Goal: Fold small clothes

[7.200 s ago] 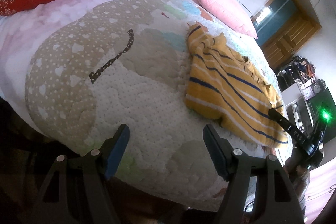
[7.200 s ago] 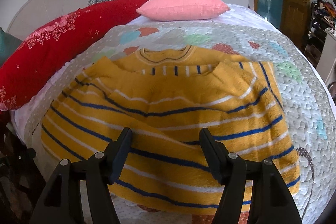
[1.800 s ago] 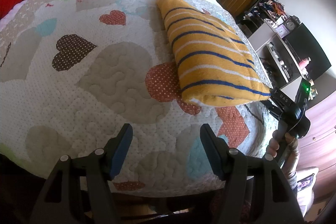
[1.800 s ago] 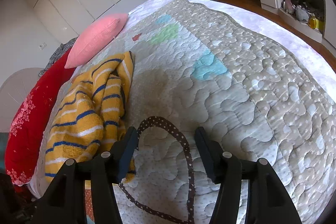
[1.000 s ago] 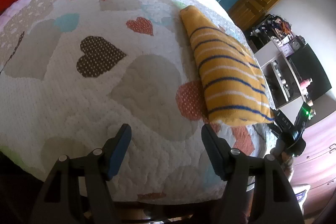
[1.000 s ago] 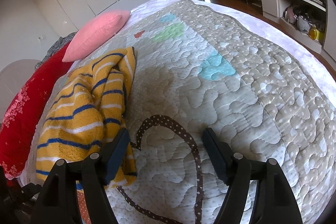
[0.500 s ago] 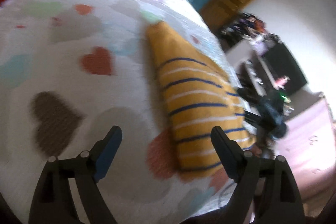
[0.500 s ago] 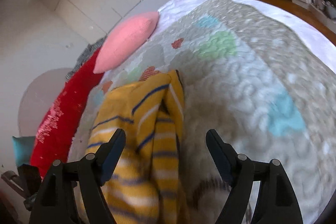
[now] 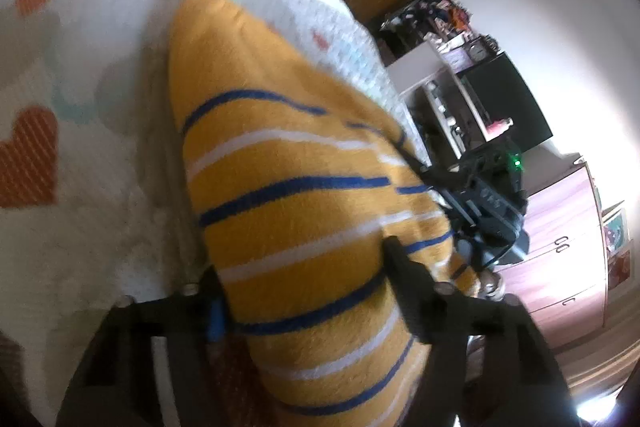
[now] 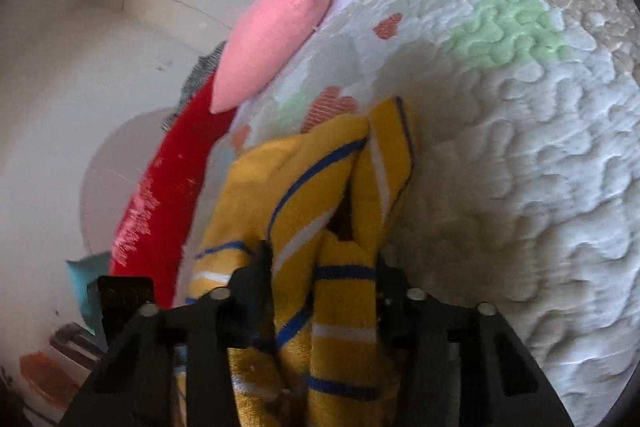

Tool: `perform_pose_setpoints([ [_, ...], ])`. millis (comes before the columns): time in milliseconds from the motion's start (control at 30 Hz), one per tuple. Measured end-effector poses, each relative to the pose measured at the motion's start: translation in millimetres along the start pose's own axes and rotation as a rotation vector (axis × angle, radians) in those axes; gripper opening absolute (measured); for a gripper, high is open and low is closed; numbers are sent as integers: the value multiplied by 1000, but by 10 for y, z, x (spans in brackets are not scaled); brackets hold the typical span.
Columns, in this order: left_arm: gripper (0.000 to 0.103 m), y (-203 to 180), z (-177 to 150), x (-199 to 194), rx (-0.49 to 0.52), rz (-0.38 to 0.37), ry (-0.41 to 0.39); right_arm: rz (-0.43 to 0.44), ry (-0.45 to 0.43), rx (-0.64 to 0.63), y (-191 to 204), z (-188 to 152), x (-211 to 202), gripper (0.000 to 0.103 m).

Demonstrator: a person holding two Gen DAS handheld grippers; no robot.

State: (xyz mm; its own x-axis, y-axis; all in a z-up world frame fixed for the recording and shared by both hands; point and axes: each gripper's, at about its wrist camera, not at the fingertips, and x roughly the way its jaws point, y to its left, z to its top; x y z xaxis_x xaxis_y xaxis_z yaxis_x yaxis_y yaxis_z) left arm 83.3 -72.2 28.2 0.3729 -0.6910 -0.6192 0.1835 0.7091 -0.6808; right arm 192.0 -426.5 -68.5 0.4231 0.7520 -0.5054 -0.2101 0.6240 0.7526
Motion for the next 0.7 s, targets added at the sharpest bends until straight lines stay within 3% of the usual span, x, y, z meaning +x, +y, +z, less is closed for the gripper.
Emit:
perform_pose_setpoints([
  [167,58,-205,178,-396,66,41,-83,68,-40,-72,361,-10,-22,37],
  [233,61,-202,223,-429,65,94,-84,60,-59,-101,441,-42,-28,37],
  [300,64,-122,195,-378,45,208,-67,-21,-57,-98,435,-56,30,44],
  [367,64,-12,57,-280,49,356,-22,-210,-55,-107,374,-101,90,47],
  [400,64,16,-43,-296,54,382,-26,-244,-60,-115,359,-126,73,48],
  [567,66,-177,-414,-724,73,376,-151,-265,-166,-174,677,-304,-367,49],
  [667,73,-362,-652,-1028,117,413,-243,-167,-168,-245,1019,-526,-483,49],
  [700,76,-386,-716,-1117,128,416,-268,-145,-154,-270,1092,-605,-471,55],
])
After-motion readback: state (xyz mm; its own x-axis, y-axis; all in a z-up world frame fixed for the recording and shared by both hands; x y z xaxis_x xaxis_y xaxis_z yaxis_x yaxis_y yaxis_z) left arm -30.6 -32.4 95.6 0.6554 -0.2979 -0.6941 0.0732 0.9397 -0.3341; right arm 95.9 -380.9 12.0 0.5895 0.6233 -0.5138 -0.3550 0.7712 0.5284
